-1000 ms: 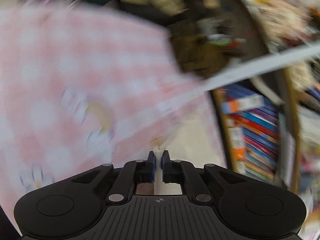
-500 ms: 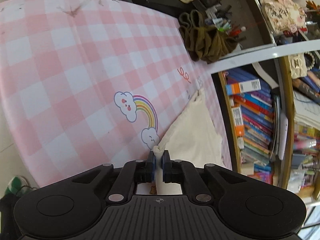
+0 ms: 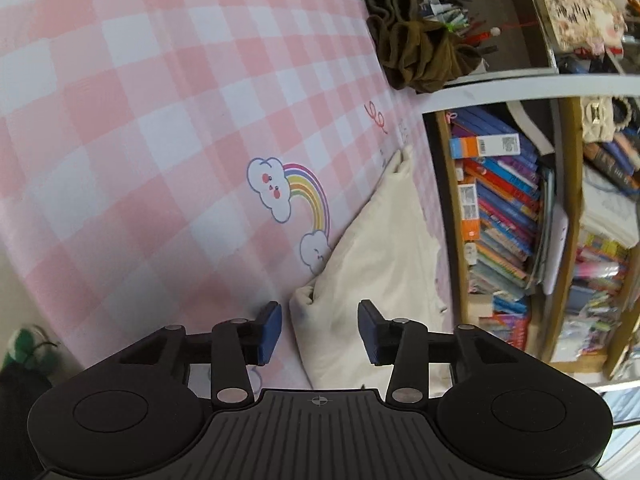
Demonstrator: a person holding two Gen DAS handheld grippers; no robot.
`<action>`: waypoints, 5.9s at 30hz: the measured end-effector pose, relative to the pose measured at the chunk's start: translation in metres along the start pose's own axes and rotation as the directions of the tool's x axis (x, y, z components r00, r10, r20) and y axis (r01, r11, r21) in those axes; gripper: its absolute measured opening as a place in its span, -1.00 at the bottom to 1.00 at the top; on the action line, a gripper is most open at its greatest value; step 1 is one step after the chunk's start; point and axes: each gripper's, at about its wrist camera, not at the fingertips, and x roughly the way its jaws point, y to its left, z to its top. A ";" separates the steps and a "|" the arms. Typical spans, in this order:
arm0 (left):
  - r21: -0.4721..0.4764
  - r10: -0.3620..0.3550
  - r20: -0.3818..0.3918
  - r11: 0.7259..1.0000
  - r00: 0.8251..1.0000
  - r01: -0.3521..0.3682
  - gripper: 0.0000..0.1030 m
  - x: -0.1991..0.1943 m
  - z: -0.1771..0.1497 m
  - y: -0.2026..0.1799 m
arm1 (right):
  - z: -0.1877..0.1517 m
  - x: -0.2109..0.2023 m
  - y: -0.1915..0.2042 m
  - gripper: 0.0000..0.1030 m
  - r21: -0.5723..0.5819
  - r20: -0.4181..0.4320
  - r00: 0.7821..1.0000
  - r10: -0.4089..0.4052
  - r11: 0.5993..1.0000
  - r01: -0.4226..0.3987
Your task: Fold clothes
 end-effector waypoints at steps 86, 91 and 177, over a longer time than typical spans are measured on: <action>0.133 0.011 -0.109 0.991 0.994 0.003 0.35 0.047 0.010 -0.043 | 0.035 0.089 0.357 0.51 -0.569 -0.378 0.914 0.148 0.742 -0.355; 0.136 0.025 -0.089 0.991 0.996 -0.013 -0.02 0.046 0.012 -0.039 | 0.036 0.113 0.392 0.53 -0.568 -0.404 0.908 0.115 0.746 -0.347; 0.980 0.205 -0.113 0.187 0.972 0.074 -0.43 0.199 -0.382 -0.269 | 0.224 0.165 0.065 -0.44 -0.550 -0.415 0.881 0.226 0.709 -0.441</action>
